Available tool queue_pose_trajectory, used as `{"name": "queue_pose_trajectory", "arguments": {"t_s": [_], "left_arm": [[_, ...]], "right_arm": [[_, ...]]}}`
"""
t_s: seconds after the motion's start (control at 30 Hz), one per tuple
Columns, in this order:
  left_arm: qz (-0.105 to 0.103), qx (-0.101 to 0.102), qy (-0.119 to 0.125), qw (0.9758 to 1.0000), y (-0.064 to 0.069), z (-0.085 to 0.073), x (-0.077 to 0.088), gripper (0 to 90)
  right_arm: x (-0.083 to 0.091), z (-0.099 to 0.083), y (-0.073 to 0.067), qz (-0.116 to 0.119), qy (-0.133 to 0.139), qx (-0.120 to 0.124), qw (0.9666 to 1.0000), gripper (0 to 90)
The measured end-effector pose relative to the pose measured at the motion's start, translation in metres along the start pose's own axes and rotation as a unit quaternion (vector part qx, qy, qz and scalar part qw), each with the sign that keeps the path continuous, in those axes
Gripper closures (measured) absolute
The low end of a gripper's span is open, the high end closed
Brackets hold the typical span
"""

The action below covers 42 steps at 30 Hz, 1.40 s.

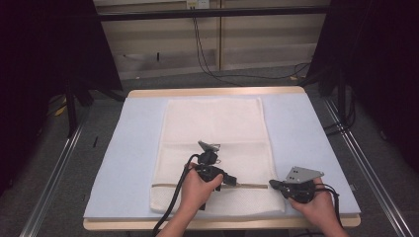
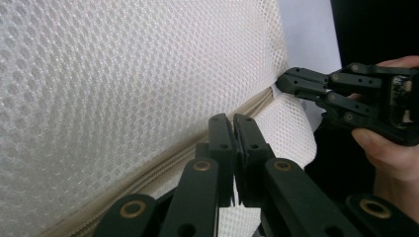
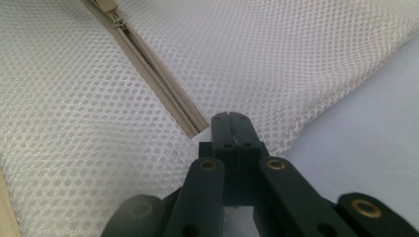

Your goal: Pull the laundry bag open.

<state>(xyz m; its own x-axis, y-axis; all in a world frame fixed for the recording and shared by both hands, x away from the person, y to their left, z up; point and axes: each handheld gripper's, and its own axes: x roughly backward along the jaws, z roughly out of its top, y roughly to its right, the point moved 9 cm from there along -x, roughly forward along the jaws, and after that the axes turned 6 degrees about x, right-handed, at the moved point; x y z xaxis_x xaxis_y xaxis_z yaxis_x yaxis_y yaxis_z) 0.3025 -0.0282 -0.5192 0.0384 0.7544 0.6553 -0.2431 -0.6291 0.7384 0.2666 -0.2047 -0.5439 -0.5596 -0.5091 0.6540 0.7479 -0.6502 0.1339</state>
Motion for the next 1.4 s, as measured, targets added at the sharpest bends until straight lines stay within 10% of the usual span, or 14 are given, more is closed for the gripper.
{"name": "queue_pose_trajectory", "arguments": {"t_s": [1.4], "left_arm": [[-0.004,0.003,0.007,1.0000,-0.017,-0.002,0.024,87.7]], "right_arm": [[0.000,0.000,0.000,0.002,0.004,-0.007,1.0000,90.0]]}}
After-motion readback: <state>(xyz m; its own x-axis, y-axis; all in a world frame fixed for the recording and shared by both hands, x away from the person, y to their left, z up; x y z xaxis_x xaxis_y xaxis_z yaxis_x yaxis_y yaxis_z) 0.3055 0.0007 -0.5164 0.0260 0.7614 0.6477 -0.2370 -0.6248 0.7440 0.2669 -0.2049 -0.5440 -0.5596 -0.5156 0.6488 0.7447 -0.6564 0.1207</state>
